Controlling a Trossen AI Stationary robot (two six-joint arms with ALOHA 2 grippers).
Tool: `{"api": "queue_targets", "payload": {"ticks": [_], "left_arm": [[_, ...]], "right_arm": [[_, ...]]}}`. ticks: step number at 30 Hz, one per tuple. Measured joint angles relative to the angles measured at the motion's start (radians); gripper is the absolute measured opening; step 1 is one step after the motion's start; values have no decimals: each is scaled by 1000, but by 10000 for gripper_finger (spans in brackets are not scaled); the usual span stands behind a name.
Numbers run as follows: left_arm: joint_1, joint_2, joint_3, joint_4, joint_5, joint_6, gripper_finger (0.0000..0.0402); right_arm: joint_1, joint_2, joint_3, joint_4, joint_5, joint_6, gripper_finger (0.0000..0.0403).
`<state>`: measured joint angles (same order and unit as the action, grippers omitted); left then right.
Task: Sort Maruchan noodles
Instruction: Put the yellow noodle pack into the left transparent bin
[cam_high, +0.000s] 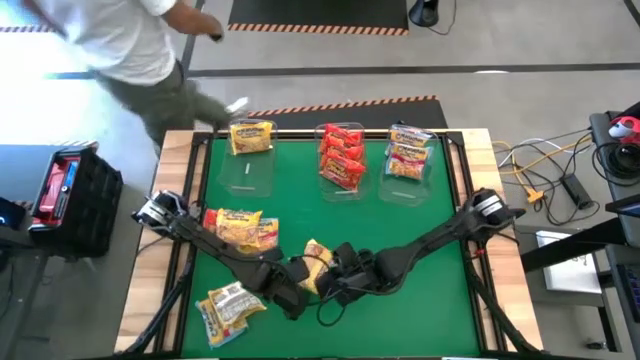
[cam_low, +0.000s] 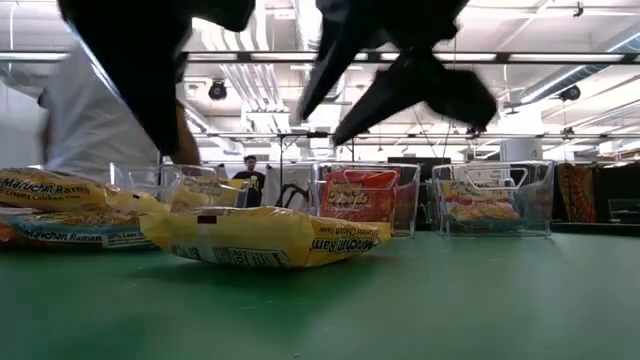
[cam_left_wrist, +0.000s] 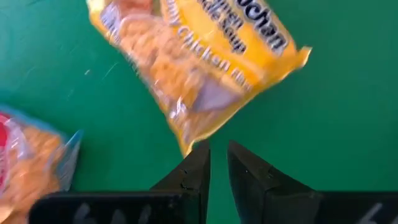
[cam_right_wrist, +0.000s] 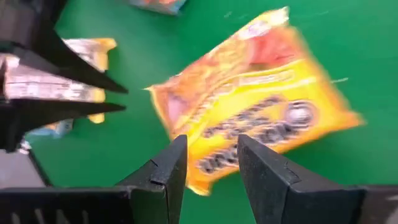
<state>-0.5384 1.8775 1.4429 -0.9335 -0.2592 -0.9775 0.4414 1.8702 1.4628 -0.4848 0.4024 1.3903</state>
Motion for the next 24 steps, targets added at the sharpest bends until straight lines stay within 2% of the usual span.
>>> {"api": "queue_targets", "payload": {"ticks": [4,12,19,24], "left_arm": [[-21,-8,0,-42,-16,-30,38],[-35,-38,-1,-178,-45,-108,38],[-34,-66,-6,-294,-48,-132,38],[-26,-74,-6,-340,-47,-132,38]], "right_arm": [[-30,50,0,66,-81,8,130],[-65,90,0,49,-104,39,130],[-97,109,-2,12,-117,-150,130],[-113,107,-2,-35,-148,-429,130]]}}
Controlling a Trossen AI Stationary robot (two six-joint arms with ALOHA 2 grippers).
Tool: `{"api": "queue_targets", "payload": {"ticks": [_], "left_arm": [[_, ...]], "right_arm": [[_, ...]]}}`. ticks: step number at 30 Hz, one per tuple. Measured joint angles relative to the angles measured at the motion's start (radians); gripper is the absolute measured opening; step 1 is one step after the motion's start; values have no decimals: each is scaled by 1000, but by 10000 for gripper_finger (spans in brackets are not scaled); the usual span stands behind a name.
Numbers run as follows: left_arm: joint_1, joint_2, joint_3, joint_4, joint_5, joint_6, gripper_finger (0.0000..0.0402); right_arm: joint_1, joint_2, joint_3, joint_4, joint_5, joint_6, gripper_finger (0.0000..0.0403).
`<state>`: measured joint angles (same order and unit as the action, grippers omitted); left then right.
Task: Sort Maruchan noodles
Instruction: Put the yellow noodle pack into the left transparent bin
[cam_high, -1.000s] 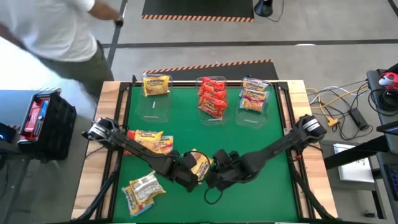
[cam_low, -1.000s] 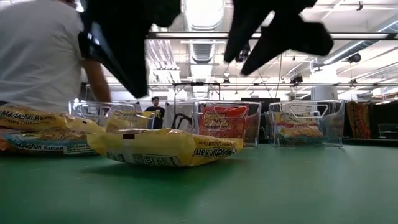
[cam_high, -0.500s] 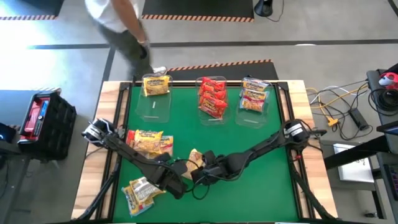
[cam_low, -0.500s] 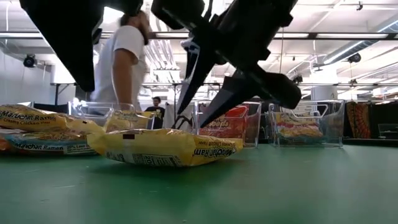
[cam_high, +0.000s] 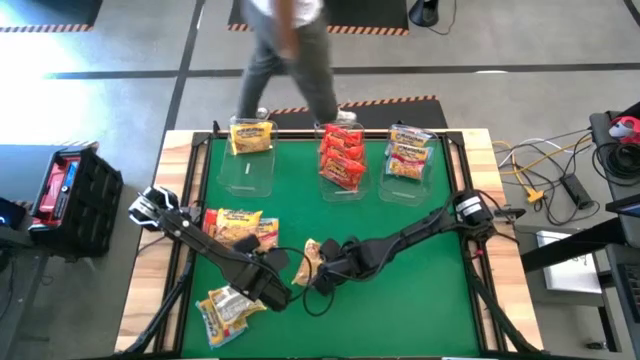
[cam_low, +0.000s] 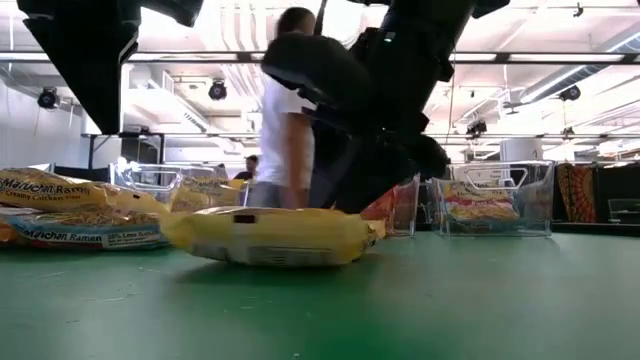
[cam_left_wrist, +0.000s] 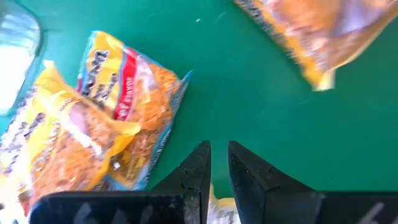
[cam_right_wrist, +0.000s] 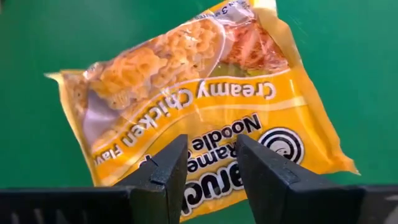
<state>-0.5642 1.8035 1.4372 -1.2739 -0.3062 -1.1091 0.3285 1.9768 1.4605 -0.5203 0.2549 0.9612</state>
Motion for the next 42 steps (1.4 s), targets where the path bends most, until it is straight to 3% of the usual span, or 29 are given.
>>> {"api": "queue_targets", "payload": {"ticks": [8,11,14,19,22,25,34,42], "left_arm": [[22,-3,0,-20,2,0,38],[31,-4,0,-22,2,0,38],[37,-9,0,-34,2,0,38],[49,-25,0,-68,2,-11,38],[50,-39,-6,-84,2,-23,38],[49,-58,-19,-84,3,-26,38],[41,-110,-92,-82,20,-61,38],[39,-157,-157,-70,21,-60,38]], "right_arm": [[-5,-8,2,-41,-24,-810,130],[-7,-14,22,-81,-19,-929,130],[-9,-43,53,-132,-31,-728,130],[-6,-112,60,-117,-31,-94,130],[5,-103,51,-79,-27,150,130],[13,-95,43,15,-29,237,130],[15,-35,24,10,-29,435,130],[16,-6,7,1,-14,430,130]]}}
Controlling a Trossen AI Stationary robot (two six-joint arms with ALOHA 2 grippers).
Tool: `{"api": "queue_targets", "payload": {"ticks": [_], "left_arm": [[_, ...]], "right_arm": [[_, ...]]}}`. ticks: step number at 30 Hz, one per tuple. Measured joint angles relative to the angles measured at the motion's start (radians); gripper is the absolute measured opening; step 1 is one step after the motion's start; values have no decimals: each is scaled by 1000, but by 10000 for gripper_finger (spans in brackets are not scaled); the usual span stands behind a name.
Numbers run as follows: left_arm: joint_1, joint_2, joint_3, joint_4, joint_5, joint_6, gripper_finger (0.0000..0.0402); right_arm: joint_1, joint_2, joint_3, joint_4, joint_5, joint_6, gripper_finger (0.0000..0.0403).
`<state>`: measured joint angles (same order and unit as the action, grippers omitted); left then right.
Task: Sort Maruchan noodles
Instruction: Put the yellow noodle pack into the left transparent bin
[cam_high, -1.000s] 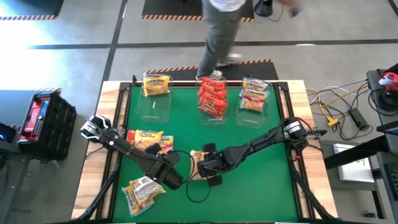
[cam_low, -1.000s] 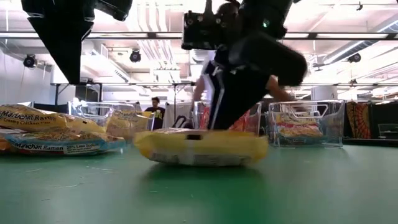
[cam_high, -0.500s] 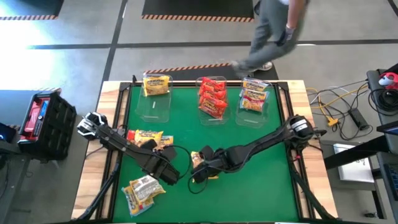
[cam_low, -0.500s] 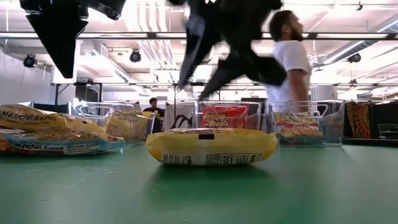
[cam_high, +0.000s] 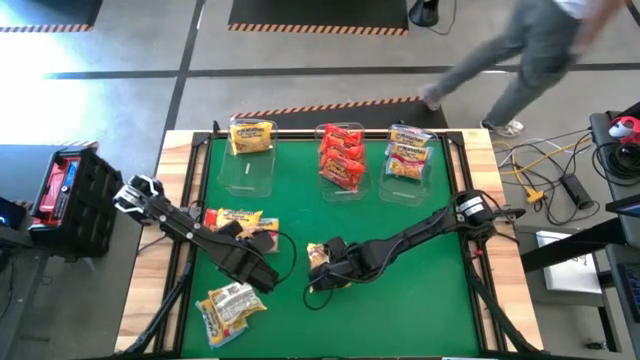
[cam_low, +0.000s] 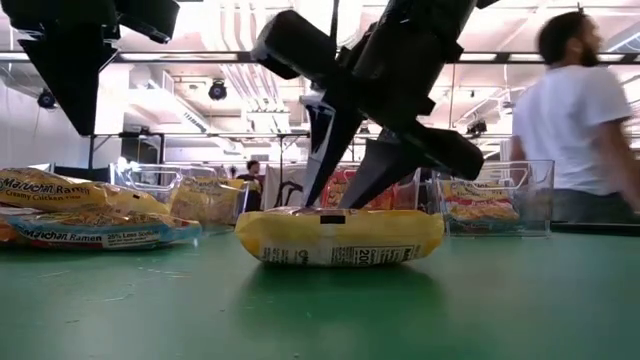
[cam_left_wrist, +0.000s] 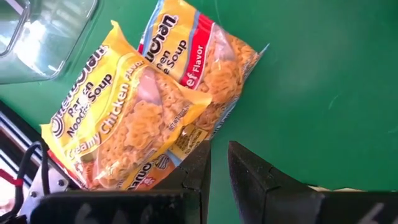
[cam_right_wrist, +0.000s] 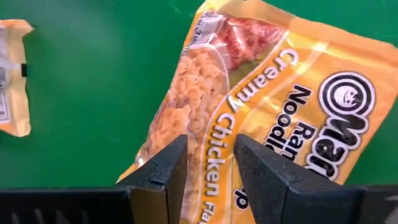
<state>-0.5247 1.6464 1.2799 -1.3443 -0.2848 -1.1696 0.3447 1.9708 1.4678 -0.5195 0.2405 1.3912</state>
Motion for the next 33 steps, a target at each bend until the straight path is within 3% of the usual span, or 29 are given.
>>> {"api": "queue_targets", "payload": {"ticks": [6,20,22,24,27,29,33], "left_arm": [[0,-24,-39,19,0,4,38],[2,-52,-81,146,-1,30,38],[3,-52,-85,194,-2,44,38],[3,-52,-91,245,-2,52,38],[3,-51,-109,330,-1,52,38],[4,-51,-131,400,-1,53,38],[15,-52,-183,564,0,66,38]], "right_arm": [[-10,5,-3,-23,-5,-257,130],[-101,4,-3,-114,-6,-1431,130],[-108,0,-4,-117,5,-1539,130],[-107,-8,7,-139,55,-1516,130],[-96,-44,22,-188,67,-1322,130],[-81,-91,26,-181,58,-1141,130],[-61,-170,14,-194,-61,-723,130]]}}
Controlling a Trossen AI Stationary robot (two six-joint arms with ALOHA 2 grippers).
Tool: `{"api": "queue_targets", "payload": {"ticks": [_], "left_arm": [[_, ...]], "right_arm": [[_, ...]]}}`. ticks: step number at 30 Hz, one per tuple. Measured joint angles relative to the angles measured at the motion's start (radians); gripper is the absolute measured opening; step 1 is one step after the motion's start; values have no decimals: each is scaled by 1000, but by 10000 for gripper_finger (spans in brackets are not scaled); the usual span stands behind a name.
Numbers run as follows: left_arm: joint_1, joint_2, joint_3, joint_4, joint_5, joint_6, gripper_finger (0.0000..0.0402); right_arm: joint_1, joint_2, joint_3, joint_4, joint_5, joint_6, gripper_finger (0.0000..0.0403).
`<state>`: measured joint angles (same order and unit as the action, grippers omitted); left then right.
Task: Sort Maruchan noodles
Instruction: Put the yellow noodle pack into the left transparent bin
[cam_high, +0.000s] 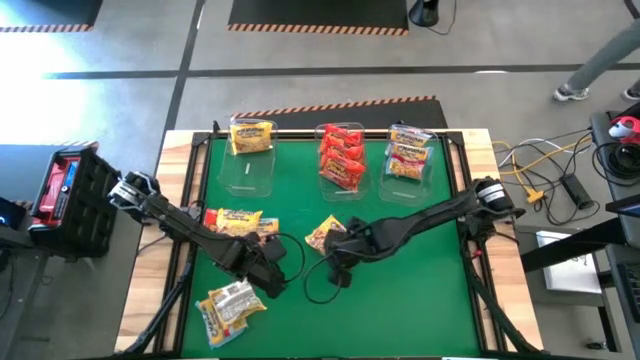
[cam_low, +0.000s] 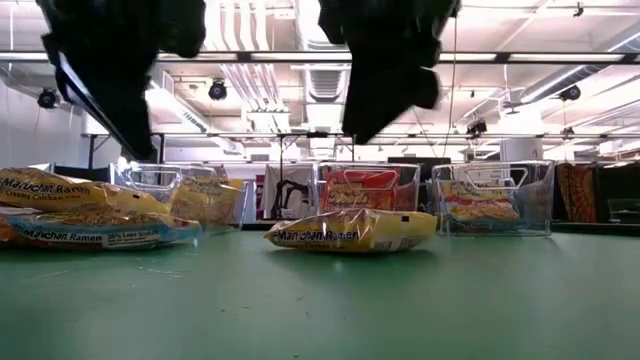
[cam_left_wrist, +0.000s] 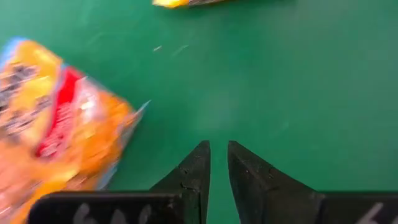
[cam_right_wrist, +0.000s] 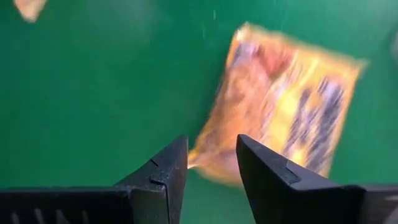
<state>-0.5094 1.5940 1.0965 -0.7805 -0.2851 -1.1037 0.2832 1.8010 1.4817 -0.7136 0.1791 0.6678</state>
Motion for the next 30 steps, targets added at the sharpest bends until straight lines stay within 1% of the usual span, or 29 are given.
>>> {"api": "queue_targets", "payload": {"ticks": [2,4,8,12,14,17,20,23,25,30], "left_arm": [[9,-1,-35,96,11,14,38],[21,-2,-66,209,27,40,38],[55,-3,-137,432,75,95,38],[94,-3,-199,599,141,126,38],[113,-3,-230,682,175,138,38],[140,-4,-277,843,232,152,38],[161,-4,-324,1007,282,160,38],[171,-5,-365,1112,298,155,38],[177,-6,-382,1148,298,153,38],[180,-6,-383,1145,298,152,38]], "right_arm": [[20,-9,-22,-2,-11,154,130],[51,-12,-35,-6,21,261,130],[103,-14,-60,18,96,412,130],[108,-10,-121,70,189,575,130],[108,-13,-150,100,213,645,130],[109,-12,-207,169,208,722,130],[109,-21,-257,252,185,748,130],[106,-52,-288,280,156,727,130],[98,-85,-312,282,132,698,130],[63,-201,-416,290,109,689,130]]}}
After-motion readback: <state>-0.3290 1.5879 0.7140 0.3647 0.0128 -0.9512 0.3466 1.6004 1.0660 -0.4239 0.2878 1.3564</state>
